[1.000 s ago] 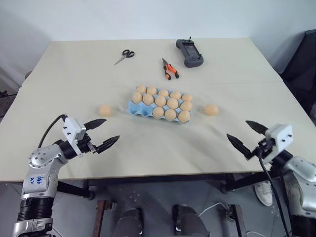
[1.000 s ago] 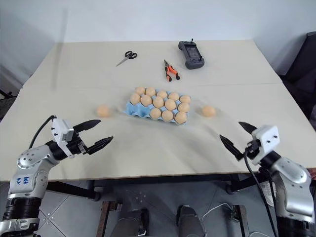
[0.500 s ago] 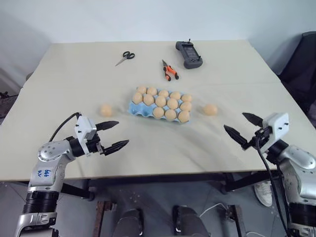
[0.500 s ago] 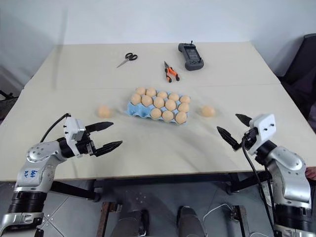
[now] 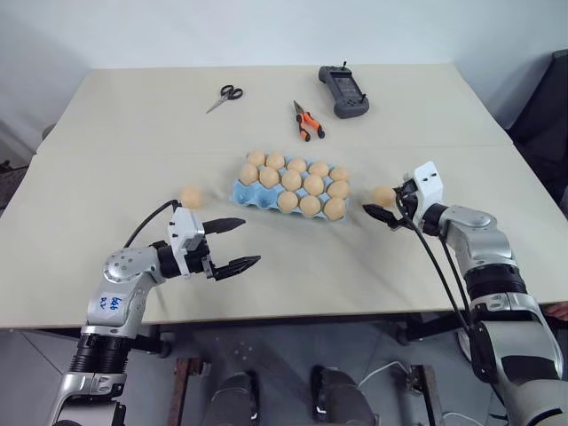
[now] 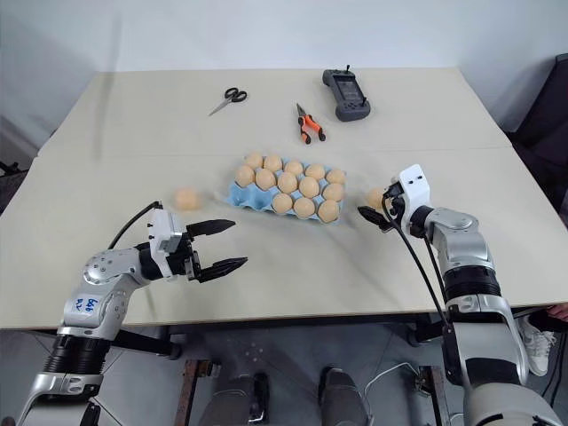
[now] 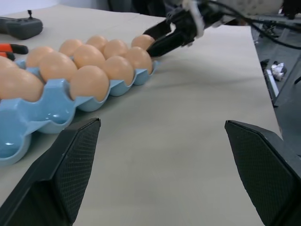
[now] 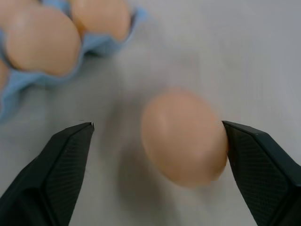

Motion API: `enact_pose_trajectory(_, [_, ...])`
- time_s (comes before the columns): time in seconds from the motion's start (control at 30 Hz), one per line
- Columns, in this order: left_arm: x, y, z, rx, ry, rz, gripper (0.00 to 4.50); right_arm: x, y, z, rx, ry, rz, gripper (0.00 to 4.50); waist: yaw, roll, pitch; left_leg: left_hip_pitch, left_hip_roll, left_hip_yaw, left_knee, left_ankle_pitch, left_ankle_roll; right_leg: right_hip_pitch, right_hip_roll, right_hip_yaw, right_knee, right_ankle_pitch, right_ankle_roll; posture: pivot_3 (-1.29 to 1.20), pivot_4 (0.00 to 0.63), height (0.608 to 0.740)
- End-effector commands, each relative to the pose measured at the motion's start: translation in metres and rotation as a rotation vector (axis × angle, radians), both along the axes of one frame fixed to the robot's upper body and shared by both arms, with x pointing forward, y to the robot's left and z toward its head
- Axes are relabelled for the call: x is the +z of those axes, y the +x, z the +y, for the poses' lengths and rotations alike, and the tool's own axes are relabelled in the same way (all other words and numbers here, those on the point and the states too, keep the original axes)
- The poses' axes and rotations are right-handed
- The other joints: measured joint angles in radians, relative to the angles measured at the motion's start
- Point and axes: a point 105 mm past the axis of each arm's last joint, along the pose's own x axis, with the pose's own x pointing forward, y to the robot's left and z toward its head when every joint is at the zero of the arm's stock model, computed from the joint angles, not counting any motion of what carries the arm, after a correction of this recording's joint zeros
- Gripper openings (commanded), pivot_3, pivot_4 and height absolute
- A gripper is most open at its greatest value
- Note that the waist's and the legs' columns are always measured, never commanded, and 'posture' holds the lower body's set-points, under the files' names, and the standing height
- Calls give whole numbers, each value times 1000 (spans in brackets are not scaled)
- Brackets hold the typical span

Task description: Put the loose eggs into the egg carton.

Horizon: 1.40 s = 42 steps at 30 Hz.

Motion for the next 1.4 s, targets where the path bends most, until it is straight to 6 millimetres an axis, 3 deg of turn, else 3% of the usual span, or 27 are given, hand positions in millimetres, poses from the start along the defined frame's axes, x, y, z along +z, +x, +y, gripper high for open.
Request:
enact_pose_trajectory(0.03, [8,-3,3,16,-3,-43,4500,8,5,-4,9,-16,-36,4059,-1,0,0,0,0,1,3,-2,2,0,-1,0,0,1,1,0,150,740])
enact_pose_trajectory(0.13, [7,-3,5,21,-3,-42,4500,14,9,-4,3,4,-79,3164,-4,0,0,0,-1,3,7,-7,11,2,-2,0,-1,3,4,0,150,740])
enact_pose_trajectory(0.33, [8,-2,8,41,-6,-52,4500,18,7,7,76,-6,-141,1059,-4,0,0,2,1,4,7,-7,8,2,-5,0,-2,4,2,0,150,740])
enact_pose_trajectory(0.53, [8,-2,21,104,-14,-57,4500,19,0,23,184,-34,-172,1059,-7,0,0,2,3,5,7,-7,6,1,-4,0,0,3,2,0,150,740])
enact_pose_trajectory(0.67, [6,-3,27,127,-9,-52,4500,18,-1,23,187,-12,-152,1059,-6,0,0,2,3,6,7,-8,7,1,-4,0,0,3,2,0,150,740])
enact_pose_trajectory(1.0, [6,-4,34,159,-3,-56,4500,29,-1,21,193,-22,-175,4433,-5,0,0,2,3,6,7,-11,2,0,-5,0,-2,3,1,0,150,740])
enact_pose_trajectory(1.4, [7,-1,34,160,-3,-57,4500,36,13,33,215,-218,-233,4474,-21,0,0,2,4,9,7,-11,3,-1,-5,0,-1,3,1,0,150,740])
